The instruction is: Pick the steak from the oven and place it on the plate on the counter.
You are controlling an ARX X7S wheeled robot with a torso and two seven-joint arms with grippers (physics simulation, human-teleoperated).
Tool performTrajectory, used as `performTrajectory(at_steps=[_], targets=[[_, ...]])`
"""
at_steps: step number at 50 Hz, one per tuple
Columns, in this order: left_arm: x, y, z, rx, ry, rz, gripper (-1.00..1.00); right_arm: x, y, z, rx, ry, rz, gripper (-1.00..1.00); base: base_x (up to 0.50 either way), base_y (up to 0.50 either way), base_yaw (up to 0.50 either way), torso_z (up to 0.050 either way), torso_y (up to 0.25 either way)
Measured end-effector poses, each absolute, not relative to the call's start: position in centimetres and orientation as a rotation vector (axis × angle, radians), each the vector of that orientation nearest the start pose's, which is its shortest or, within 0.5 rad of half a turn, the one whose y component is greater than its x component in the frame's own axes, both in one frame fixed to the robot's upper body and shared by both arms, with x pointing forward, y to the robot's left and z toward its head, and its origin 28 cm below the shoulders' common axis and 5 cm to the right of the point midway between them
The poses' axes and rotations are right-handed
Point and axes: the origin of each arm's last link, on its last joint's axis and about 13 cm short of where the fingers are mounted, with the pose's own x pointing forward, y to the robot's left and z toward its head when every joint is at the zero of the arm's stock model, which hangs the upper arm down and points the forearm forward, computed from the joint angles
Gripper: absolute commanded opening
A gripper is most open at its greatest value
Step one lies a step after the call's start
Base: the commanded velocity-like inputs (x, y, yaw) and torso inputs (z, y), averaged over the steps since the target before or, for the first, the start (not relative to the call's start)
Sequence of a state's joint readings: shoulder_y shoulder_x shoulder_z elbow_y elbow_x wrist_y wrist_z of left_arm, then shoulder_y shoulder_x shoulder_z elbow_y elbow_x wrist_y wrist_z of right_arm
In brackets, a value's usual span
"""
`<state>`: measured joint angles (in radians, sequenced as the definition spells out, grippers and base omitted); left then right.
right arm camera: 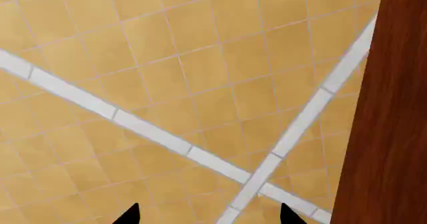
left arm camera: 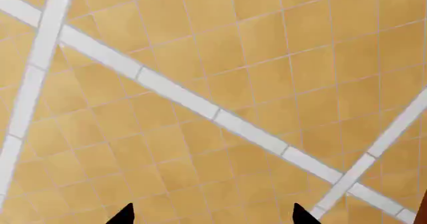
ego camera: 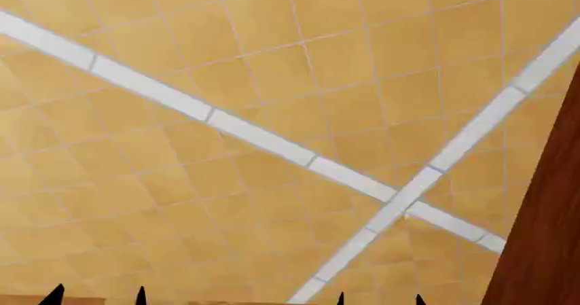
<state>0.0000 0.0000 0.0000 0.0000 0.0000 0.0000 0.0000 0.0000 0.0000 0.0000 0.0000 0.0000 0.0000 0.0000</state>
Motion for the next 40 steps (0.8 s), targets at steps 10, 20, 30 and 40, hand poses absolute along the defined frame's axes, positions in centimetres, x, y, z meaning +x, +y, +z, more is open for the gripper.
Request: performTrajectory(at_steps=[10, 20, 30, 40], targets=[[20.9, 20.7, 2.2, -0.002, -0.007, 0.0, 1.0, 21.1, -9.6, 2.0, -0.019, 0.005, 0.02, 1.0, 0.0, 0.0, 0.0, 0.0, 0.0], [21.2, 20.8, 6.9, 0.02, -0.104, 0.034, 1.0, 22.0, -9.9, 6.8, -0.085, -0.054, 0.015, 1.0, 0.0, 0.0, 0.0, 0.0, 0.0], [21.1, 20.8, 9.6, 0.037, -0.168, 0.045, 1.0, 21.9, -10.0, 9.4, -0.136, -0.102, -0.018, 1.0, 0.0, 0.0, 0.0, 0.0, 0.0], [20.8, 20.8, 10.6, 0.034, -0.194, 0.053, 1.0, 21.6, -10.1, 10.3, -0.156, -0.128, -0.039, 1.0, 0.0, 0.0, 0.0, 0.0, 0.0]])
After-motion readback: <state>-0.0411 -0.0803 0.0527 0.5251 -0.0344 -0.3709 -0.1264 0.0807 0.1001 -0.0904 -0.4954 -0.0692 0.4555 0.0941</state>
